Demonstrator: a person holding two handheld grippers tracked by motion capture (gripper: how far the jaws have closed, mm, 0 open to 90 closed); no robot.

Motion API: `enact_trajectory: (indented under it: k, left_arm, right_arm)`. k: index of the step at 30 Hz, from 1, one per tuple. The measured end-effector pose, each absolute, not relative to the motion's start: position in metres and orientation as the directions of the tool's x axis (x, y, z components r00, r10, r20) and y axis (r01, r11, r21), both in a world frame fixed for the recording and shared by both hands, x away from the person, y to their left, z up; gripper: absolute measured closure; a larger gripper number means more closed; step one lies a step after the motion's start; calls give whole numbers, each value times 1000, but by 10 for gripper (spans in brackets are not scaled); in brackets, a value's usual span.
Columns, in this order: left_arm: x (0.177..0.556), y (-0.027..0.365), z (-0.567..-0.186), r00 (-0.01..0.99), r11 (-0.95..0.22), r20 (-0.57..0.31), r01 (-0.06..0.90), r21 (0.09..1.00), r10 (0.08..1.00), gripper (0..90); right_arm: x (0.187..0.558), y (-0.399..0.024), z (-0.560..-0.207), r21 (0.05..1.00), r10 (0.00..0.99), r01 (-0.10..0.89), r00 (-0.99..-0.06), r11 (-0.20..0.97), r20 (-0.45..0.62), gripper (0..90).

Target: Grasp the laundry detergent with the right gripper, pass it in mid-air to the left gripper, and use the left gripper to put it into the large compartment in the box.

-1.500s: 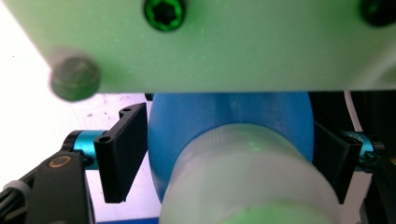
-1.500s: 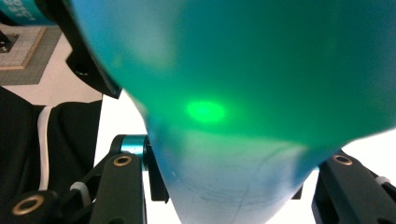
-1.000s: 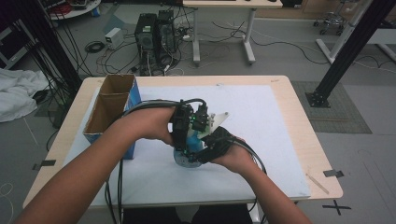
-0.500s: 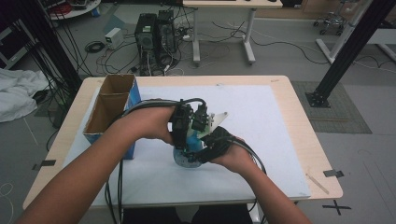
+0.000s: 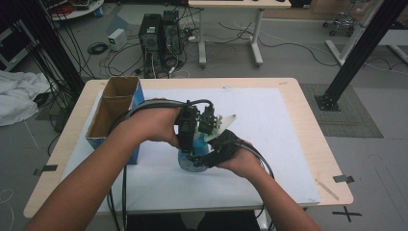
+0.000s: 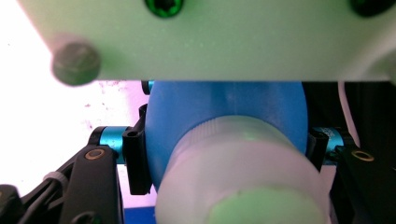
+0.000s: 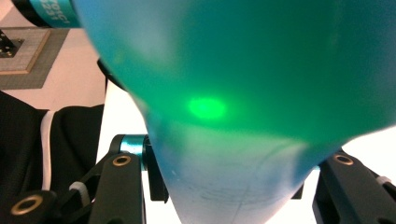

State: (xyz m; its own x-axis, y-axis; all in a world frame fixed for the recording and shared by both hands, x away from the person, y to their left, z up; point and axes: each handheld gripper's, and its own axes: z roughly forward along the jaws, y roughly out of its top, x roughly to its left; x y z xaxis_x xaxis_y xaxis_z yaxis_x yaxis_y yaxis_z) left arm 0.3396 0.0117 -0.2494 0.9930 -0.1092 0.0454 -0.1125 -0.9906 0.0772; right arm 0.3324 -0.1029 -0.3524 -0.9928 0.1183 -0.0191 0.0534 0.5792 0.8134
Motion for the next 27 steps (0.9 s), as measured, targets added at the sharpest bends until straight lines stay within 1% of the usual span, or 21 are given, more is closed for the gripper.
enact_trajectory:
  k: [2,6,10,11,13,14,16,21,26,27]
  left_arm:
    - [340,12,-248,994,-991,42,-108,82,-105,383]
    - [340,10,-247,994,-993,37,-102,67,-100,384]
    - [340,10,-245,995,-993,28,-96,71,-95,384]
    - [340,9,-244,995,-993,28,-97,71,-95,384]
    - [341,9,-243,995,-993,26,-98,69,-96,384]
    - [341,9,-243,995,-993,26,-98,69,-96,383]
    - [341,8,-240,995,-993,31,-92,68,-90,384]
    - [341,6,-237,996,-994,30,-91,59,-90,383]
    - [342,7,-234,996,-995,27,-84,62,-82,383]
    - [342,8,-233,996,-995,24,-83,61,-82,383]
  right_arm:
    - [333,-104,-352,819,105,34,-994,573,-33,472]
    - [333,-103,-352,822,109,52,-994,567,-12,462]
    - [333,-105,-351,830,94,37,-995,557,-19,440]
    - [333,-105,-350,834,88,37,-996,551,-14,409]
    - [332,-106,-350,837,87,37,-996,546,-12,375]
    - [332,-106,-350,837,87,37,-996,546,-12,375]
    - [330,-105,-349,834,88,38,-996,550,-13,324]
    - [330,-111,-347,844,120,41,-992,535,-27,268]
    - [330,-116,-345,845,140,55,-990,533,-24,250]
    - [330,-118,-344,846,145,52,-989,530,-30,231]
